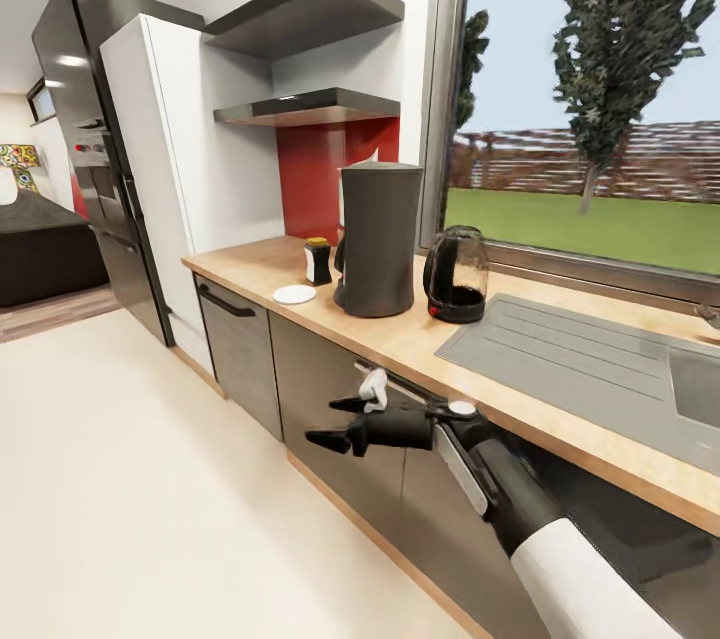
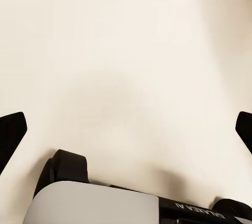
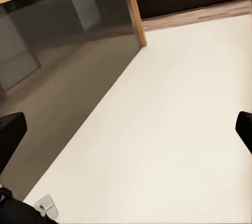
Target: Set up a coffee station on the kitchen countertop: keep the coffee maker on the countertop, move the bottle of coffee from the kitchen shelf to the counter next to the coffee maker, place a paper coffee filter on top of the coffee maker, put the saucer next to the coffee maker with the coffee cup on the saucer, and place the electric kettle next to the coffee maker.
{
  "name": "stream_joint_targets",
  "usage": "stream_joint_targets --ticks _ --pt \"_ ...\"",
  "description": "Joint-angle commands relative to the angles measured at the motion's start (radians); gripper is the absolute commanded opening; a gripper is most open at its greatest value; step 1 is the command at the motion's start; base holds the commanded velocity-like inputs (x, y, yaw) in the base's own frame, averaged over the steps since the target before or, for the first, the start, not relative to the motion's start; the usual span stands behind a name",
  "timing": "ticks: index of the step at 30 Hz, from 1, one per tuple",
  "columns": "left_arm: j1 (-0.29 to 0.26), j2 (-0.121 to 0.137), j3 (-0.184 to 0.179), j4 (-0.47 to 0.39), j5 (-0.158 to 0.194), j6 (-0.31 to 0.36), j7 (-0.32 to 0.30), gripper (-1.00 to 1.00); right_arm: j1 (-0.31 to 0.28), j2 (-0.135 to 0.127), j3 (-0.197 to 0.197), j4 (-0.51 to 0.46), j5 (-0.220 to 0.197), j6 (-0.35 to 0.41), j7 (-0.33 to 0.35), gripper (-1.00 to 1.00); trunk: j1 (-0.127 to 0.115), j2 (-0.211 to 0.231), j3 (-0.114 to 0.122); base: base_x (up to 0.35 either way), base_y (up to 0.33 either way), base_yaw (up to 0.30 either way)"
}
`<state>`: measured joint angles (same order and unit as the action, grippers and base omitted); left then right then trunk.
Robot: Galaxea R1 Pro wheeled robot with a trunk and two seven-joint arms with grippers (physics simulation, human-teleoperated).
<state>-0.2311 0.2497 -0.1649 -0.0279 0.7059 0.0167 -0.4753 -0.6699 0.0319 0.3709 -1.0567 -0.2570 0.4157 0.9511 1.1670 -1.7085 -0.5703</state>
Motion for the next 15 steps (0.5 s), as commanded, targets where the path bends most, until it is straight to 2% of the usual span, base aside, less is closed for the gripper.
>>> stream_joint_targets --ticks 1,4,7,9,15 --pt "-0.001 0.0 -0.008 0.0 0.01 0.002 -0.003 1.0 0.005 -0.001 0.0 0.01 -0.009 -0.002 0.001 1.0 0.0 -0.001 -0.001 0.0 0.0 0.0" --pt "-0.001 -0.001 -0.008 0.0 0.01 0.002 -0.003 1.0 0.02 -0.002 0.001 0.07 -0.008 -0.039 0.004 1.0 0.0 -0.001 -0.001 0.0 0.0 0.0" --pt "-0.001 -0.001 -0.008 0.0 0.01 0.002 -0.003 1.0 0.036 -0.01 0.001 0.194 -0.007 -0.112 0.054 1.0 0.0 -0.001 -0.001 0.0 0.0 0.0" --pt "-0.001 -0.001 -0.008 0.0 0.01 0.002 -0.003 1.0 0.038 -0.013 0.001 0.219 -0.007 -0.13 0.066 1.0 0.0 -0.001 -0.001 0.0 0.0 0.0" --pt "-0.001 -0.001 -0.008 0.0 0.01 0.002 -0.003 1.0 0.042 -0.06 0.0 0.508 -0.009 -0.296 0.139 1.0 0.0 -0.001 -0.001 0.0 0.0 0.0"
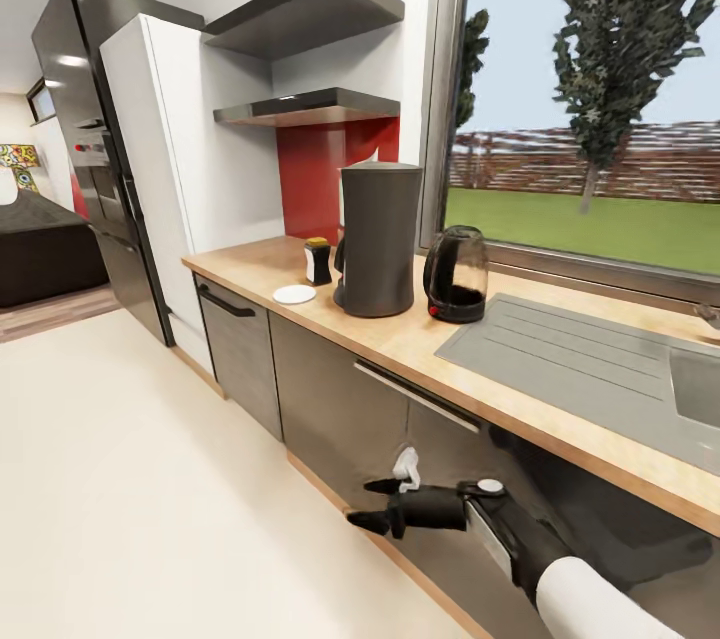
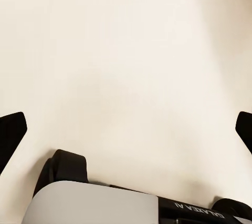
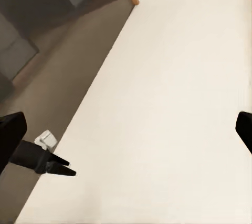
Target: Set up a coffee station on the kitchen countertop: keep the coffee maker on the countertop, move the bottle of coffee from the kitchen shelf to the counter next to the coffee maker, place a paper coffee filter on top of the coffee maker, put the saucer next to the coffee maker with the coffee cup on the saucer, and place the electric kettle next to the coffee maker.
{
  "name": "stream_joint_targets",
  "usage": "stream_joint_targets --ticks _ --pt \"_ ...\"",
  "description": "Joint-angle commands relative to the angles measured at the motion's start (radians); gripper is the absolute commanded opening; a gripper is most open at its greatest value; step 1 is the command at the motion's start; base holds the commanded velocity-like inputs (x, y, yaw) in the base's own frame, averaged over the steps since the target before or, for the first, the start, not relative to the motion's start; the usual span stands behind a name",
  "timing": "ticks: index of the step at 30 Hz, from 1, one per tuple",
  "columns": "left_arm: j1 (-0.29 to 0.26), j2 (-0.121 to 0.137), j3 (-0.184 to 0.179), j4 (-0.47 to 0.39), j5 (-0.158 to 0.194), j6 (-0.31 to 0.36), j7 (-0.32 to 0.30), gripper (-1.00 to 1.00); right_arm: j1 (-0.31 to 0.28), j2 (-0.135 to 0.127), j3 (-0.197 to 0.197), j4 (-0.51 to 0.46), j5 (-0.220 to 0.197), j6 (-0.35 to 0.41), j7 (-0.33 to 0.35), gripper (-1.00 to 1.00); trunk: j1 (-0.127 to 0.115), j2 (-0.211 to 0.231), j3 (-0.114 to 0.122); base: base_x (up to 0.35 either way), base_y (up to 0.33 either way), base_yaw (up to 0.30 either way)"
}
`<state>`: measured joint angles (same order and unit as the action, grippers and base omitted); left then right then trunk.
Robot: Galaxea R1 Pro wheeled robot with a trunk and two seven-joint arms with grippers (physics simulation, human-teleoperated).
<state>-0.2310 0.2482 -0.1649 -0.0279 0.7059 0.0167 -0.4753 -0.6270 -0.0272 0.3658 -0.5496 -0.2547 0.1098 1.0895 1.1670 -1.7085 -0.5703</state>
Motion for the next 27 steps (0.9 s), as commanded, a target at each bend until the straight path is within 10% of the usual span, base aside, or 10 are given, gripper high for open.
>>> stream_joint_targets --ticks 1,8,11,16,21,27 --pt "-0.001 0.0 -0.008 0.0 0.01 0.002 -0.003 1.0 -0.001 -0.004 0.005 0.039 -0.011 -0.012 0.005 1.0 0.0 -0.001 -0.001 0.0 0.0 0.0" --pt "-0.001 0.0 -0.009 -0.006 0.01 0.001 -0.003 1.0 0.028 -0.031 0.002 0.486 -0.02 -0.199 0.021 1.0 0.0 -0.001 -0.001 0.0 0.0 0.0" --pt "-0.001 -0.001 -0.009 -0.008 0.01 0.001 -0.003 1.0 0.06 -0.044 0.001 0.526 -0.037 -0.221 0.02 1.0 0.0 -0.001 -0.001 0.0 0.0 0.0" --pt "-0.001 -0.002 0.107 -0.01 0.01 0.005 -0.003 1.0 0.192 -0.145 0.0 0.567 -0.11 -0.245 -0.013 1.0 0.0 -0.001 -0.001 0.0 0.0 0.0" --pt "-0.001 -0.023 0.165 -0.012 0.01 0.002 -0.003 1.0 0.279 -0.189 0.001 0.576 -0.121 -0.252 -0.254 1.0 0.0 -0.001 -0.001 0.0 0.0 0.0" --pt "-0.001 -0.05 0.174 -0.013 0.01 -0.002 -0.002 1.0 0.307 -0.18 0.003 0.58 -0.122 -0.253 -0.499 1.0 0.0 -0.001 -0.001 0.0 0.0 0.0"
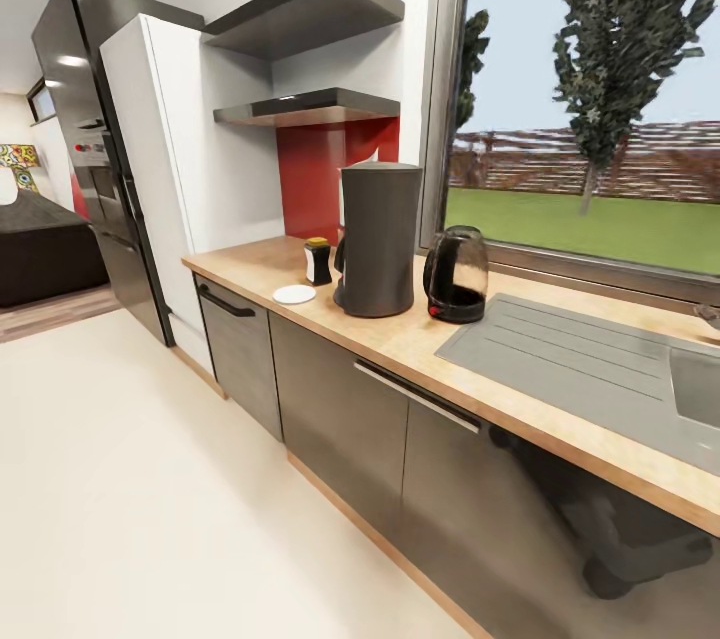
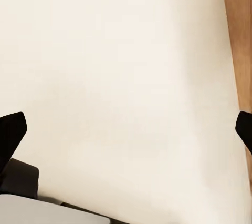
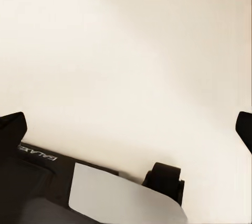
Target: Set up a coffee station on the kitchen countertop: keep the coffee maker on the countertop, move the bottle of coffee from the kitchen shelf to the counter next to the coffee maker, place a paper coffee filter on top of the coffee maker, put the saucer next to the coffee maker with the coffee cup on the saucer, and place the electric kettle next to the coffee maker.
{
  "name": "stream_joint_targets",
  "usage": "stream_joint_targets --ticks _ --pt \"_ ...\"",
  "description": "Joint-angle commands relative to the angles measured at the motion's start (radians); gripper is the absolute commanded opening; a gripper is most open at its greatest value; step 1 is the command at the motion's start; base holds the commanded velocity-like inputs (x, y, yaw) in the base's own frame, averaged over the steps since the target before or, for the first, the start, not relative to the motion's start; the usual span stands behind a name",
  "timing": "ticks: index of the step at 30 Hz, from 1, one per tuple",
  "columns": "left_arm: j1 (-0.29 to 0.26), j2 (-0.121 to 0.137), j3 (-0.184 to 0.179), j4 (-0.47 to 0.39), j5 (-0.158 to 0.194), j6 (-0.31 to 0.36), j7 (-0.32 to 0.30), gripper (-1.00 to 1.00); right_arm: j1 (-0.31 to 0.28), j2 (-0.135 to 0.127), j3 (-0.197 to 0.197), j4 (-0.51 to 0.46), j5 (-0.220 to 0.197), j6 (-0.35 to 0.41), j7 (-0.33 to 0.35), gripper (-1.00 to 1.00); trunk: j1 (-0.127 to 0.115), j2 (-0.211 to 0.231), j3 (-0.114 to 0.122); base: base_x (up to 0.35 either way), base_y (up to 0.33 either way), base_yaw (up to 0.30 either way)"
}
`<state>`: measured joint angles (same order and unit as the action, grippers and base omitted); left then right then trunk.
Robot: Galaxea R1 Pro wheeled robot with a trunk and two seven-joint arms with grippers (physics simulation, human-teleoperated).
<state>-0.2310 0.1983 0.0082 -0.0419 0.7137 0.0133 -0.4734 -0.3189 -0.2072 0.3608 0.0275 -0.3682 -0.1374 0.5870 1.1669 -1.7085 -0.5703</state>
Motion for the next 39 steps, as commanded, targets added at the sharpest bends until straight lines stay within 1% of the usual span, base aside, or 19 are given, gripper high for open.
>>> stream_joint_targets --ticks 1,2,4,5,6,9,11,15,21,29,33,34,37,39 --pt "-0.001 -0.002 0.002 0.001 0.003 0.001 -0.004 1.0 0.001 0.006 0.008 0.003 -0.008 -0.006 -0.023 1.0 0.0 -0.001 -0.001 0.0 0.0 0.0" --pt "-0.001 -0.004 0.002 0.001 0.003 0.001 -0.004 1.0 0.002 0.011 0.008 0.004 -0.008 -0.006 -0.05 1.0 0.0 -0.001 -0.001 0.0 0.0 0.0" --pt "-0.001 -0.008 0.003 0.001 0.002 0.001 -0.004 1.0 0.005 0.026 0.009 0.004 -0.008 -0.005 -0.135 1.0 0.0 -0.001 -0.001 0.0 0.0 0.0" --pt "-0.001 -0.008 0.003 0.001 0.002 0.001 -0.004 1.0 0.005 0.026 0.009 0.004 -0.008 -0.005 -0.135 1.0 0.0 -0.001 -0.001 0.0 0.0 0.0" --pt "-0.001 -0.009 0.004 0.001 0.002 0.001 -0.004 1.0 0.006 0.03 0.009 0.004 -0.008 -0.005 -0.159 1.0 0.0 -0.001 -0.001 0.0 0.0 -0.007" --pt "-0.001 -0.01 0.007 0.001 0.001 0.001 -0.004 1.0 0.007 0.034 0.009 0.005 -0.008 -0.005 -0.185 1.0 0.0 -0.001 0.0 0.0 0.0 -0.07" --pt "-0.001 -0.011 0.009 0.0 0.001 0.001 -0.004 1.0 0.007 0.036 0.008 0.005 -0.008 -0.005 -0.194 1.0 0.0 -0.001 0.001 0.0 0.0 -0.163" --pt "-0.001 -0.011 0.01 0.0 0.001 0.0 -0.004 1.0 0.007 0.036 0.008 0.005 -0.007 -0.003 -0.198 1.0 0.0 -0.001 0.003 0.0 0.0 -0.161" --pt "-0.001 -0.011 0.01 0.0 0.001 0.0 -0.003 1.0 0.007 0.029 0.009 0.003 -0.005 -0.001 -0.181 1.0 0.0 -0.001 0.003 0.0 0.0 -0.029" --pt "-0.001 -0.015 -0.001 -0.004 0.001 -0.001 0.002 1.0 0.008 0.038 0.013 0.001 -0.003 -0.001 -0.176 1.0 0.0 -0.001 0.003 0.0 0.0 -0.003" --pt "-0.001 -0.017 -0.003 -0.047 0.001 -0.005 0.005 1.0 0.008 0.057 0.016 -0.005 -0.003 0.0 -0.175 1.0 0.0 -0.001 0.003 0.0 0.0 0.0" --pt "-0.001 -0.017 -0.003 -0.065 0.001 -0.007 0.007 1.0 0.006 0.071 0.016 -0.011 -0.003 0.002 -0.174 1.0 0.0 -0.001 0.003 0.0 0.0 0.0" --pt "-0.001 -0.017 -0.003 -0.072 0.001 -0.007 0.007 1.0 0.006 0.074 0.016 -0.014 -0.003 0.003 -0.174 1.0 0.0 -0.001 0.003 0.0 0.0 0.0" --pt "-0.001 -0.017 -0.002 -0.109 0.001 -0.006 0.007 1.0 0.004 0.084 0.017 -0.061 -0.002 0.033 -0.174 1.0 0.0 -0.001 0.003 0.0 0.0 0.0"
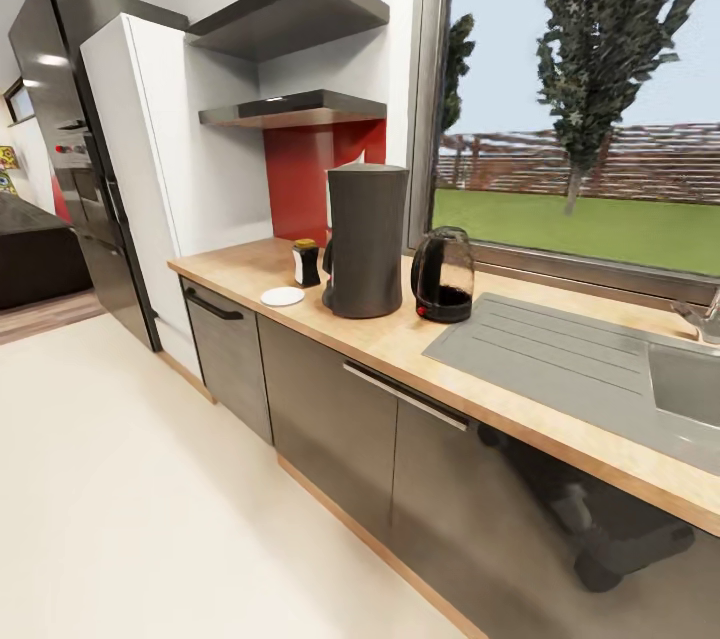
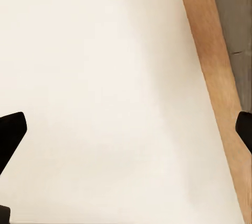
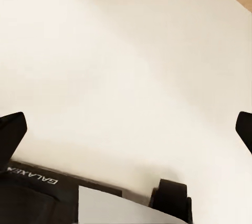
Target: Set up a coffee station on the kitchen countertop: keep the coffee maker on the countertop, move the bottle of coffee from the kitchen shelf to the counter next to the coffee maker, place a paper coffee filter on top of the coffee maker, put the saucer next to the coffee maker with the coffee cup on the saucer, and place the electric kettle next to the coffee maker.
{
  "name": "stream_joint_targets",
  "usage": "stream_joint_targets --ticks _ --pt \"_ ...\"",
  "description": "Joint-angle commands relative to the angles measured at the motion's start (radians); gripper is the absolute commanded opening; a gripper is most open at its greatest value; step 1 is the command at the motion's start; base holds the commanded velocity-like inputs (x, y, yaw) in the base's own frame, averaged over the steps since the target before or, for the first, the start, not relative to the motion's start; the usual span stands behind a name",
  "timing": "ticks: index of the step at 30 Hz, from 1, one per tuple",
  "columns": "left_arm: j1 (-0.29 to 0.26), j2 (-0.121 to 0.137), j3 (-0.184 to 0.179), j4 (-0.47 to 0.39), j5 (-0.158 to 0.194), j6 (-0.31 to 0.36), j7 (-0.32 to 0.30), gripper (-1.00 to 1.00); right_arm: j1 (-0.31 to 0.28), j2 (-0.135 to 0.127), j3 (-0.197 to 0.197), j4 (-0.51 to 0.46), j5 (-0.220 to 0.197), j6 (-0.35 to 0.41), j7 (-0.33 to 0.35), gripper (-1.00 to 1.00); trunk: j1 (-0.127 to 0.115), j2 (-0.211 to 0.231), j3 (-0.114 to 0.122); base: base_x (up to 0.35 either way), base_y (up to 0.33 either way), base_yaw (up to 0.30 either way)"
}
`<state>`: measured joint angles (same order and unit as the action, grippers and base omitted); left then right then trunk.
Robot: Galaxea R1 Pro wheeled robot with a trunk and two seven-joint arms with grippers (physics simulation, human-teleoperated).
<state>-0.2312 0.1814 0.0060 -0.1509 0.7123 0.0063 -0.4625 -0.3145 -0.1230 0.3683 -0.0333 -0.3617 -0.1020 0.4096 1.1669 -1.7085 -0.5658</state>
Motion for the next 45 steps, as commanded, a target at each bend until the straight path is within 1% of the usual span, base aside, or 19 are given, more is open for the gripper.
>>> stream_joint_targets --ticks 1,2,4,6,7,8,9,11,12,14,16,19,26,28,34,40,45 --pt "0.0 0.001 0.002 -0.132 0.003 0.007 0.0 1.0 -0.001 0.005 0.008 -0.237 -0.007 0.268 -0.006 1.0 0.0 0.0 -0.001 0.0 0.0 0.0" --pt "0.0 0.001 0.002 -0.148 0.003 0.009 0.007 1.0 -0.001 0.005 0.008 -0.255 -0.007 0.28 -0.006 1.0 0.0 0.0 -0.001 0.0 0.0 0.0" --pt "0.0 0.001 0.002 -0.218 0.003 0.015 0.06 1.0 -0.001 0.005 0.008 -0.296 -0.007 0.309 -0.021 1.0 0.0 0.0 -0.001 0.0 0.0 0.0" --pt "0.0 0.001 0.003 -0.258 0.003 0.025 0.09 1.0 -0.001 0.005 0.009 -0.308 -0.007 0.316 -0.039 1.0 0.0 0.0 -0.001 0.0 0.0 0.0" --pt "0.0 0.002 0.007 -0.3 0.003 0.046 0.111 1.0 -0.001 0.005 0.01 -0.319 -0.007 0.322 -0.061 1.0 0.0 0.0 -0.001 0.0 0.0 0.0" --pt "0.0 0.002 0.008 -0.318 0.003 0.06 0.118 1.0 -0.001 0.005 0.01 -0.327 -0.007 0.324 -0.071 1.0 0.0 0.0 -0.001 0.0 0.0 0.0" --pt "0.0 0.002 0.01 -0.348 0.003 0.088 0.13 1.0 -0.001 0.005 0.009 -0.346 -0.008 0.33 -0.084 1.0 0.0 0.0 -0.001 0.0 0.0 0.0" --pt "0.0 0.002 0.012 -0.367 0.003 0.11 0.137 1.0 -0.001 0.005 0.008 -0.371 -0.008 0.35 -0.093 1.0 0.0 0.0 -0.001 0.0 0.0 0.0" --pt "0.0 0.003 0.012 -0.377 0.003 0.124 0.141 1.0 0.0 0.005 0.007 -0.396 -0.008 0.387 -0.099 1.0 0.0 0.0 -0.001 0.0 0.0 0.0" --pt "0.0 0.003 0.013 -0.382 0.003 0.135 0.146 1.0 0.002 0.005 0.007 -0.418 -0.007 0.439 -0.107 1.0 0.0 0.0 -0.001 0.0 0.0 0.0" --pt "0.0 0.003 0.013 -0.378 0.003 0.138 0.148 1.0 0.002 0.005 0.006 -0.426 -0.007 0.458 -0.111 1.0 0.0 0.0 -0.001 0.0 0.0 0.0" --pt "0.0 0.003 0.014 -0.346 0.003 0.139 0.15 1.0 0.004 0.002 0.005 -0.431 -0.007 0.482 -0.115 1.0 0.0 0.0 0.0 0.0 0.0 -0.037" --pt "0.0 0.003 0.013 -0.317 0.003 0.138 0.149 1.0 0.007 0.0 0.004 -0.427 -0.007 0.492 -0.126 1.0 0.0 0.0 0.005 -0.111 0.0 -0.144" --pt "0.0 0.004 0.014 -0.314 0.003 0.138 0.148 1.0 0.008 0.0 0.004 -0.425 -0.006 0.492 -0.141 1.0 0.0 0.0 0.006 -0.173 0.0 -0.094" --pt "0.0 0.004 0.014 -0.311 0.003 0.138 0.148 1.0 0.008 0.0 0.004 -0.424 -0.006 0.493 -0.157 1.0 0.0 0.0 0.008 -0.065 0.0 -0.051" --pt "0.0 0.004 0.014 -0.31 0.003 0.138 0.148 1.0 0.009 0.0 0.004 -0.424 -0.006 0.493 -0.161 1.0 0.0 0.0 0.012 -0.017 0.0 -0.163" --pt "0.0 0.004 0.014 -0.309 0.003 0.138 0.148 1.0 0.016 0.0 0.004 -0.424 -0.006 0.493 -0.162 1.0 0.0 0.0 0.015 -0.21 0.0 -0.114"
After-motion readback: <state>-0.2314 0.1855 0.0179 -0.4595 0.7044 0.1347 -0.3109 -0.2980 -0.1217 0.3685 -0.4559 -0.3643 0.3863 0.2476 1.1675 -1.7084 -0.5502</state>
